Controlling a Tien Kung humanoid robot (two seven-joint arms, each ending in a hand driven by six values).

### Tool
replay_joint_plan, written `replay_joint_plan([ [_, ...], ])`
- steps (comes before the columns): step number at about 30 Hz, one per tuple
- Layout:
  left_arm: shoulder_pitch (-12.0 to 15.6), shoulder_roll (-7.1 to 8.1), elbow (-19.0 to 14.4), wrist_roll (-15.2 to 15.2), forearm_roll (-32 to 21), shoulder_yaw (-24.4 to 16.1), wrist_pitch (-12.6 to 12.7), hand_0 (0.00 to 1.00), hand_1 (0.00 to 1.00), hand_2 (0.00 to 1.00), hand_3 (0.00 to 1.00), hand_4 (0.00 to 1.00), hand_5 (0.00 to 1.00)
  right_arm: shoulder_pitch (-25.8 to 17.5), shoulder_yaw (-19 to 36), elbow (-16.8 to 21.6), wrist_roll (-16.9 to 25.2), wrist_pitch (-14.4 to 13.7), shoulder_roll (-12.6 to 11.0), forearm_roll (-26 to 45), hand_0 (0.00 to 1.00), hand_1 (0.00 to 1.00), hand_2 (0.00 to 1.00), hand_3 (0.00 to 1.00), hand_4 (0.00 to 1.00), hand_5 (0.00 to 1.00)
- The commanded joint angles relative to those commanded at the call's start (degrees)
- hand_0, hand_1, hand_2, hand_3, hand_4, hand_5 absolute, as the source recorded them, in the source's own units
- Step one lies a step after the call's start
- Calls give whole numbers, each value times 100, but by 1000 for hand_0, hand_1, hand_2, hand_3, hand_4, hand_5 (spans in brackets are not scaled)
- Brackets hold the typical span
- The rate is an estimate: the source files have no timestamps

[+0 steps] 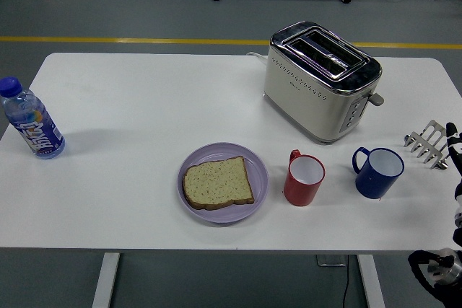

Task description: Pick up the cup,pour liquid into bread,place the cup on the desk

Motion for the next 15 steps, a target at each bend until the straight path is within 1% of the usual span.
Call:
replay_joint_plan([
  [1, 6, 4, 0, -5, -2, 4, -2, 680, 680, 691, 542, 254, 998, -7, 10, -7, 11, 36, 6, 60, 772, 704, 813, 835, 875, 110],
  [2, 9, 5, 1, -8, -6, 7, -2, 680, 680, 691, 542, 254, 998, -9, 17, -12, 16, 73, 9, 107, 746, 672, 762, 784, 860, 133],
  [4, 11, 7, 0, -19, -30, 24, -1, 680, 680, 691, 542, 254, 998, -12, 31, -20, 39, 166, 15, 276, 746, 672, 762, 784, 860, 133],
  [8, 11, 9, 1, -40, -89, 57, 3, 680, 680, 691, 542, 254, 998, -15, 46, -21, 60, 223, 23, 423, 746, 672, 762, 784, 860, 133],
  [9, 9, 9, 1, -47, -114, 70, 4, 680, 681, 691, 541, 254, 998, -11, 56, -11, 69, 253, 27, 511, 734, 666, 746, 759, 842, 146],
  [14, -1, 10, 3, -65, -179, 103, 8, 680, 681, 691, 541, 254, 998, 15, 83, -19, 38, 376, 31, 770, 734, 666, 746, 759, 842, 146],
  [15, -3, 10, 3, -65, -183, 105, 8, 680, 681, 691, 540, 254, 998, 17, 86, -26, 30, 384, 32, 790, 721, 645, 725, 723, 825, 160],
])
